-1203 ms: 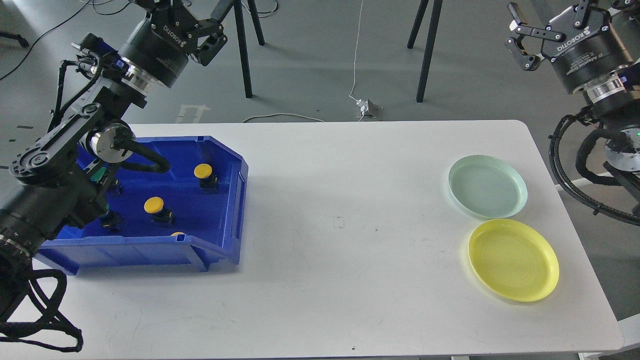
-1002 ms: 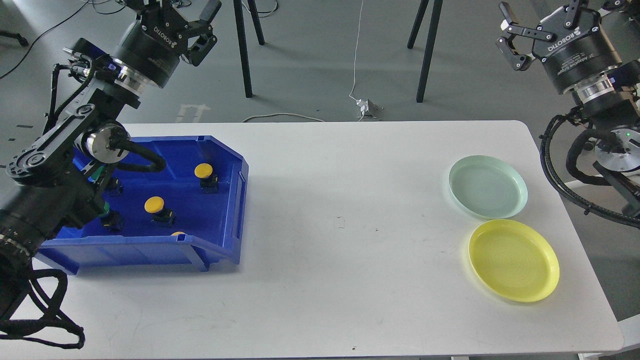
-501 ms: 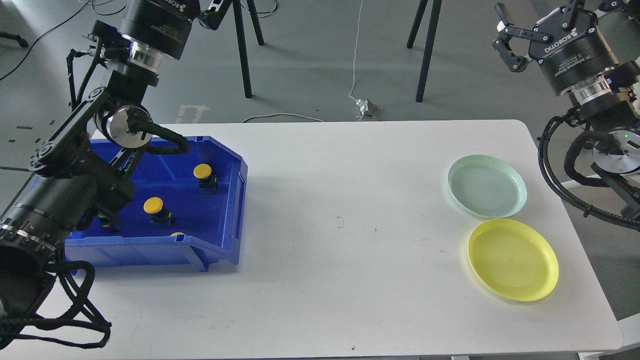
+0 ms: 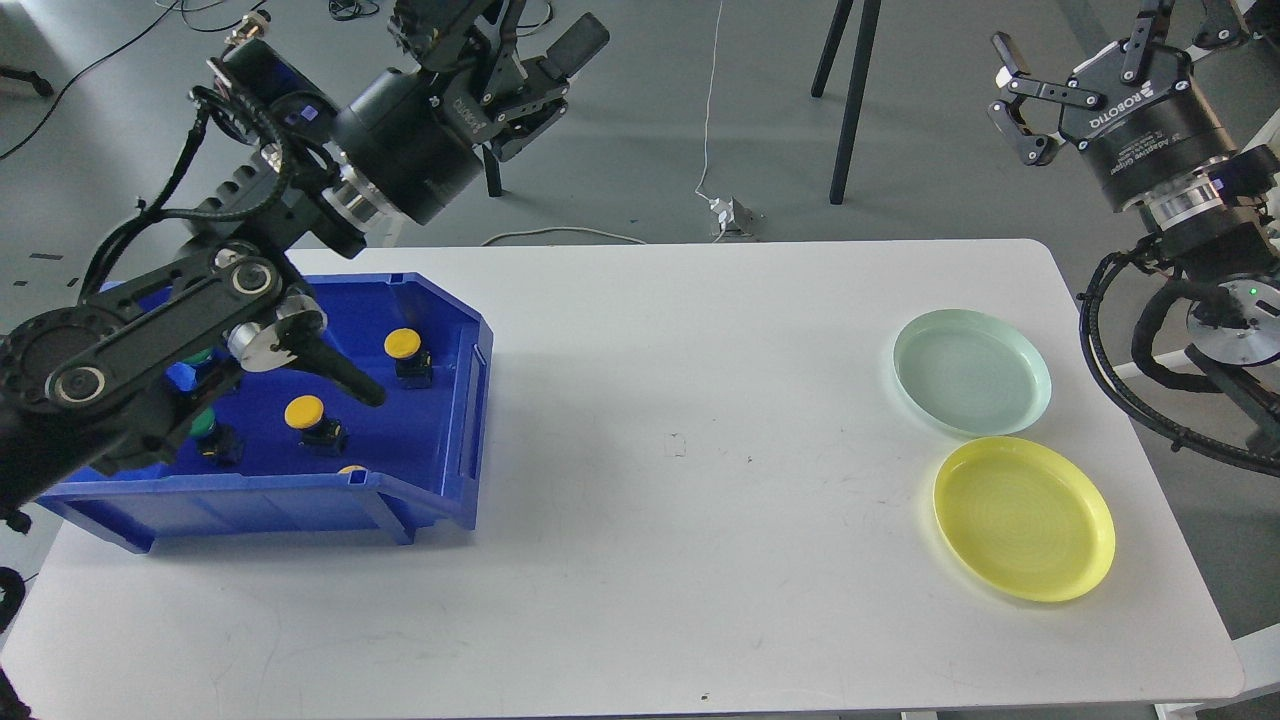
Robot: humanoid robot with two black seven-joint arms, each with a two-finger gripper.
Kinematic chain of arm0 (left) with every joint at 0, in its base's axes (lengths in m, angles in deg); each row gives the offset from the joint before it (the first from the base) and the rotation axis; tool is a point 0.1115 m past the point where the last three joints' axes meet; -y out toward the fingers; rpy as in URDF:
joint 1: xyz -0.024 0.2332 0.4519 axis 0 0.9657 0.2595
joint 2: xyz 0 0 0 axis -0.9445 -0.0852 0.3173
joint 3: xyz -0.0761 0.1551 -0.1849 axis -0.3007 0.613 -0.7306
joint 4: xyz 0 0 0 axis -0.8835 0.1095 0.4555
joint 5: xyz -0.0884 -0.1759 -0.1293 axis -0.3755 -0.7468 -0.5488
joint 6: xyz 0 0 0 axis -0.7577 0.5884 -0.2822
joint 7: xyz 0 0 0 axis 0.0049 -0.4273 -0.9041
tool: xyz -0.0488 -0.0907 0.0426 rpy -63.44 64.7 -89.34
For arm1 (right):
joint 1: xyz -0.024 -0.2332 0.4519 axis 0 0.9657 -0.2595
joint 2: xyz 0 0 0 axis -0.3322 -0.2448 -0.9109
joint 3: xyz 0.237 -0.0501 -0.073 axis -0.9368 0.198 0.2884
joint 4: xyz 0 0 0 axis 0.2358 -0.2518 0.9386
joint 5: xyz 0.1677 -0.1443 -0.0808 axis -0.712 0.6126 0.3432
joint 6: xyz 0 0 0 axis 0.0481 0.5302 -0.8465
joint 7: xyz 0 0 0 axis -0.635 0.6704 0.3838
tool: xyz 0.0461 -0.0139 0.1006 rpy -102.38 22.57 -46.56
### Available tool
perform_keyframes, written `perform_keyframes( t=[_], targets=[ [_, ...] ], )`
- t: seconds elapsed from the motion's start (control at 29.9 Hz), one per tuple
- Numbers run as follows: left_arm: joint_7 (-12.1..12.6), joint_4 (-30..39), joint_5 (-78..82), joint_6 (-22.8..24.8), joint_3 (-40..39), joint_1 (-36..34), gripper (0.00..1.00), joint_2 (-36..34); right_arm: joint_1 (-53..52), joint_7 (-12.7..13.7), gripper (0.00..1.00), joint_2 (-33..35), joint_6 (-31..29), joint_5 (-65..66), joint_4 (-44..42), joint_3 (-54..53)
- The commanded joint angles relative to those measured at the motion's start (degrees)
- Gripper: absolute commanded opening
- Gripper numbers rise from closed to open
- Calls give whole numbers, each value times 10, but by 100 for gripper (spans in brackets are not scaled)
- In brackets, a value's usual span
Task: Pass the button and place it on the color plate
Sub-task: 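Move the left gripper over the blue bin toward the buttons, then lower the left gripper into the bin and grasp a yellow-topped button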
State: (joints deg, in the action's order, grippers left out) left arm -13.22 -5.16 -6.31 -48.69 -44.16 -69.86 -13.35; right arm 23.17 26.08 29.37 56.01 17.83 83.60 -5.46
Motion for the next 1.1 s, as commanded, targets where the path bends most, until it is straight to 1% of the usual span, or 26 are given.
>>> perform_keyframes(
  t=[0.0,0.17,0.23,0.3,0.37,0.47,0.57,0.63,0.77,0.9,1.07],
  targets=[
    [0,4,83,-3,50,-32,100,-108,1,0,99,-5,0,1,-1,1],
    [0,13,255,7,138,-66,100,-217,9,0,99,-8,0,1,-2,1],
    [0,14,316,29,163,-71,100,-245,11,0,99,-9,0,1,-2,1],
    [0,15,352,79,172,-72,100,-265,17,0,99,-9,0,1,-3,1],
    [0,14,370,148,173,-73,100,-278,19,0,99,-9,0,1,-4,1],
    [0,0,371,217,173,-83,100,-274,24,0,99,-12,0,2,-8,1],
    [0,-43,371,222,179,-85,100,-246,26,0,99,-15,0,2,-8,1],
    [0,-78,371,222,198,-85,100,-224,26,0,99,-15,0,2,-8,1],
    [0,-110,371,222,223,-86,99,-191,31,0,99,-15,0,2,-9,1],
    [0,-170,372,222,240,-85,99,-155,35,0,99,-15,0,2,-9,1],
    [0,-210,374,222,261,-85,98,-133,36,0,99,-15,0,2,-9,1]
  ],
)
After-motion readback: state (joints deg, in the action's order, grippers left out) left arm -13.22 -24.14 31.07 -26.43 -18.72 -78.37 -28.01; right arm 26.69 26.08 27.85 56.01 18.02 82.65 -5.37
